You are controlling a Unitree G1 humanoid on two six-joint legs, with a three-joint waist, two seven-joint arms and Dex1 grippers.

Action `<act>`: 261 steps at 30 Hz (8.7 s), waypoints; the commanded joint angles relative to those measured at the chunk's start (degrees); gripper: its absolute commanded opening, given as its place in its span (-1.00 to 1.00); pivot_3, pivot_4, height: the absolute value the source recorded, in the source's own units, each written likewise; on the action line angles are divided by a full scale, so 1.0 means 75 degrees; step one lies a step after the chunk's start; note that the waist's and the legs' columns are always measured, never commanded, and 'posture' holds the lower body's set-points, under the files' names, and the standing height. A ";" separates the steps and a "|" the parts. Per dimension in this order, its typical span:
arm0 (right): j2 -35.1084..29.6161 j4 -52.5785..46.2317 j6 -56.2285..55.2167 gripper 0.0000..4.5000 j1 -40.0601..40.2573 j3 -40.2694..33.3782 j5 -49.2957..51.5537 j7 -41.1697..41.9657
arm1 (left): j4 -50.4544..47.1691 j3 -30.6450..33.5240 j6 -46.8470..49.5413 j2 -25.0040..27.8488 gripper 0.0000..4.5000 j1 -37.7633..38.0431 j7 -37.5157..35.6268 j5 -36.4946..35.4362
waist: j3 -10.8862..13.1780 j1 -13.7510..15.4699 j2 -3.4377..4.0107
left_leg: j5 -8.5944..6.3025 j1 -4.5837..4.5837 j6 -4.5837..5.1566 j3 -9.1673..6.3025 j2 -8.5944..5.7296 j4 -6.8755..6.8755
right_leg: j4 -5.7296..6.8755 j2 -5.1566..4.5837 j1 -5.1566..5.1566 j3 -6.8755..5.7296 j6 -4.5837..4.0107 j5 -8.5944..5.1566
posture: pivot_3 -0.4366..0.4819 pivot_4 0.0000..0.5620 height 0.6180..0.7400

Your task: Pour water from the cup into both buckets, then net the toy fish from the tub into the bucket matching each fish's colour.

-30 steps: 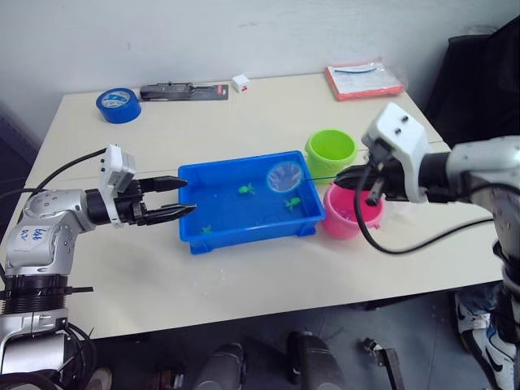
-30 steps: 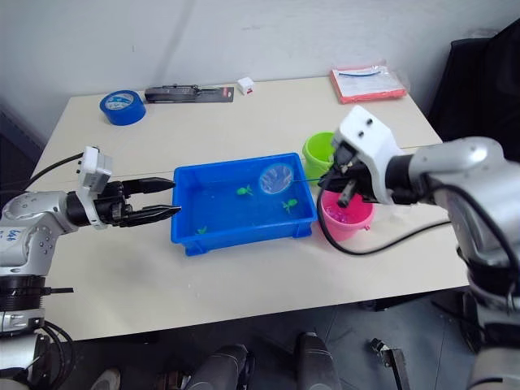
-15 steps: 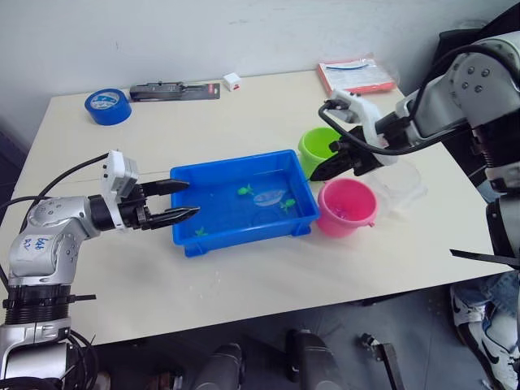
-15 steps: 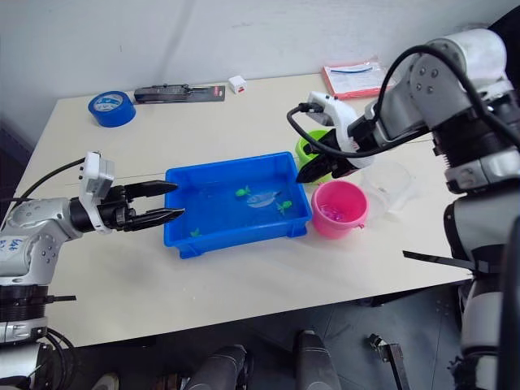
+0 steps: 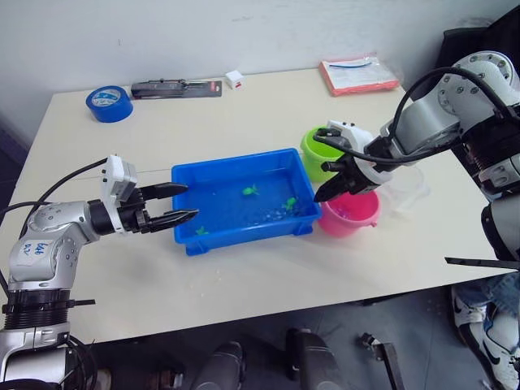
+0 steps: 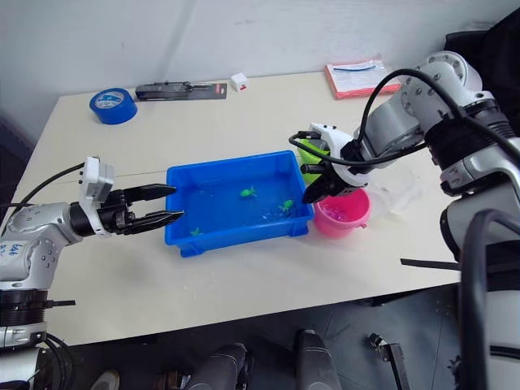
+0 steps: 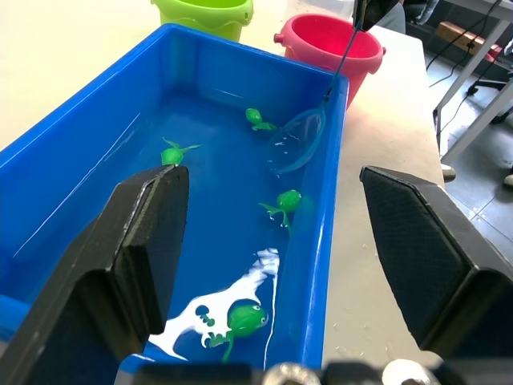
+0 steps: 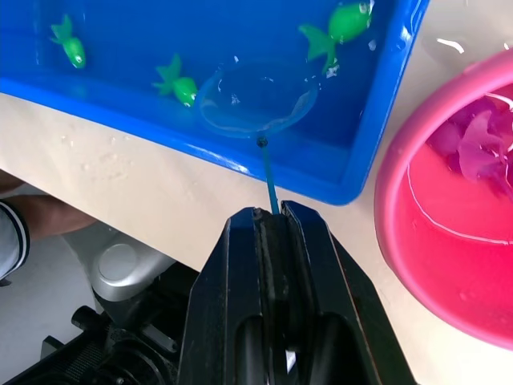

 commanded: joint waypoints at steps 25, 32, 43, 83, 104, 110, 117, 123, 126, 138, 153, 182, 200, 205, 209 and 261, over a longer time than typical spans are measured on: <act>0.2446 -0.1363 -0.1373 -0.65 0.2546 -0.5498 0.0333 -0.6890 | -0.0270 0.0274 -0.0023 0.0282 0.65 -0.0016 0.0022 -0.0281 | -0.0002 -0.0270 0.0003 | 0.0002 0.0006 0.0002 -0.0002 -0.0001 0.0004 | 0.0021 -0.0001 0.0002 -0.0005 -0.0001 0.0001 | -0.05 -0.47 1.00; 0.2579 -0.2399 -0.1788 -0.65 0.2920 -0.5689 -0.0088 -0.7370 | -0.0305 0.0285 0.0000 0.0292 0.65 0.0003 0.0038 -0.0289 | -0.0002 -0.0346 0.0004 | 0.0002 0.0005 0.0003 -0.0004 -0.0004 0.0008 | 0.0024 -0.0002 0.0004 -0.0003 -0.0001 0.0001 | -0.05 -0.47 1.00; 0.2374 -0.4706 -0.1527 -0.65 0.3731 -0.6060 -0.1401 -0.5292 | -0.0354 0.0240 0.0138 0.0343 0.65 -0.0134 0.0030 -0.0305 | -0.0003 -0.0335 0.0002 | 0.0003 0.0005 0.0006 -0.0009 -0.0006 0.0009 | 0.0025 -0.0004 0.0005 -0.0002 0.0000 0.0002 | -0.05 -0.47 1.00; -0.0320 -0.7936 -0.3660 -0.65 0.6097 -0.6833 -0.5669 0.0011 | 0.1305 -0.0550 -0.0840 -0.0140 0.65 -0.2018 -0.0493 0.0252 | -0.0004 -0.0158 0.0000 | 0.0007 0.0004 0.0013 0.0006 -0.0007 0.0014 | 0.0013 -0.0006 0.0008 0.0011 0.0010 0.0007 | -0.05 -0.47 1.00; -0.1639 -0.7640 -0.7510 -0.65 0.6507 -0.3354 -1.3261 0.2865 | 0.1104 -0.0448 -0.0807 -0.0080 0.65 -0.1869 -0.0450 0.0209 | -0.0004 -0.0155 0.0000 | 0.0007 0.0005 0.0013 0.0012 -0.0017 0.0016 | 0.0015 -0.0008 0.0004 0.0010 0.0010 0.0007 | -0.05 -0.47 1.00; -0.1906 -0.7400 -0.8969 -0.65 0.6727 -0.3041 -1.5121 0.3376 | 0.1000 -0.0415 -0.0768 -0.0057 0.65 -0.1752 -0.0417 0.0177 | -0.0004 -0.0159 0.0000 | 0.0007 0.0005 0.0012 0.0020 -0.0019 0.0015 | 0.0017 -0.0006 0.0000 0.0006 0.0010 0.0007 | -0.05 -0.47 1.00; -0.2378 -0.7021 -1.0847 -0.65 0.7056 -0.2998 -1.7300 0.3540 | 0.1046 -0.0430 -0.0775 -0.0061 0.65 -0.1771 -0.0412 0.0186 | -0.0004 -0.0152 0.0000 | 0.0007 0.0006 0.0013 0.0023 -0.0022 0.0017 | 0.0018 -0.0005 -0.0002 0.0005 0.0010 0.0007 | -0.05 -0.47 1.00; -0.2193 -0.6674 -1.1799 -0.65 0.7213 -0.3114 -1.8724 0.3162 | 0.1060 -0.0436 -0.0796 -0.0072 0.65 -0.1749 -0.0417 0.0194 | -0.0004 -0.0157 0.0000 | 0.0007 0.0008 0.0012 0.0029 -0.0021 0.0017 | 0.0021 -0.0003 -0.0003 0.0006 0.0010 0.0007 | -0.05 -0.47 1.00; -0.2138 -0.6569 -1.2169 -0.65 0.7298 -0.3203 -1.9151 0.3073 | 0.1053 -0.0428 -0.0791 -0.0073 0.65 -0.1733 -0.0414 0.0187 | -0.0004 -0.0161 0.0000 | 0.0007 0.0008 0.0012 0.0030 -0.0020 0.0016 | 0.0020 -0.0002 -0.0003 0.0007 0.0010 0.0007 | -0.05 -0.47 1.00; -0.0784 -0.7215 -1.1049 -0.65 0.7044 -0.4984 -1.7109 0.4897 | 0.0933 -0.0231 -0.0704 0.0100 0.65 -0.1520 -0.0371 0.0137 | -0.0004 -0.0180 0.0000 | 0.0007 0.0009 0.0012 0.0035 -0.0015 0.0017 | 0.0021 0.0002 -0.0003 0.0010 0.0010 0.0007 | -0.05 -0.47 1.00; -0.0353 -0.8051 -0.0715 -0.65 0.4011 -0.4847 -1.1744 0.8704 | 0.0154 0.0060 -0.0511 0.0645 0.65 -0.0542 -0.0418 0.0050 | -0.0004 -0.0126 0.0001 | 0.0007 0.0005 0.0011 0.0004 -0.0011 0.0019 | 0.0016 -0.0005 0.0009 0.0017 0.0008 0.0006 | -0.05 -0.47 1.00; 0.1355 -0.5442 -0.0645 -0.65 0.2847 -0.2870 -1.0418 0.6280 | -0.0807 0.0643 -0.0110 0.0671 0.65 0.0278 0.0168 -0.0395 | -0.0005 -0.0167 -0.0001 | 0.0006 0.0003 0.0010 0.0003 -0.0015 0.0013 | 0.0021 -0.0010 0.0001 0.0012 0.0007 0.0007 | -0.05 -0.47 1.00; 0.2228 -0.6441 0.0016 -0.65 0.3498 -0.5690 -0.9830 0.5249 | -0.0461 0.0349 -0.0100 0.0630 0.65 -0.0291 0.0092 -0.0327 | -0.0005 -0.0175 -0.0001 | 0.0006 0.0005 0.0010 0.0002 -0.0018 0.0016 | 0.0029 -0.0010 0.0000 0.0011 0.0006 0.0008 | -0.05 -0.47 1.00; 0.2015 -0.6787 0.0025 -0.65 0.3625 -0.6529 -0.9292 0.5130 | -0.0102 0.0268 -0.0120 0.0383 0.65 -0.0736 0.0116 -0.0400 | -0.0005 -0.0173 -0.0001 | 0.0006 0.0005 0.0010 0.0002 -0.0020 0.0017 | 0.0031 -0.0011 0.0000 0.0011 0.0006 0.0008 | -0.05 -0.47 1.00; 0.1685 -0.6986 0.0025 -0.65 0.3751 -0.7120 -0.9317 0.4893 | 0.0318 0.0072 -0.0311 0.0155 0.65 -0.1172 -0.0005 -0.0264 | -0.0005 -0.0163 -0.0001 | 0.0006 0.0004 0.0010 0.0001 -0.0020 0.0019 | 0.0032 -0.0011 0.0001 0.0011 0.0006 0.0008 | -0.05 -0.47 1.00; -0.1240 -0.7025 -0.9987 -0.65 0.6207 -0.4526 -1.6168 0.5658 | 0.1242 -0.0327 -0.0966 -0.0047 0.65 -0.1849 -0.0395 0.0231 | -0.0005 -0.0170 -0.0002 | 0.0007 0.0006 0.0011 0.0026 -0.0020 0.0018 | 0.0025 -0.0005 -0.0006 0.0009 0.0007 0.0008 | -0.05 -0.47 1.00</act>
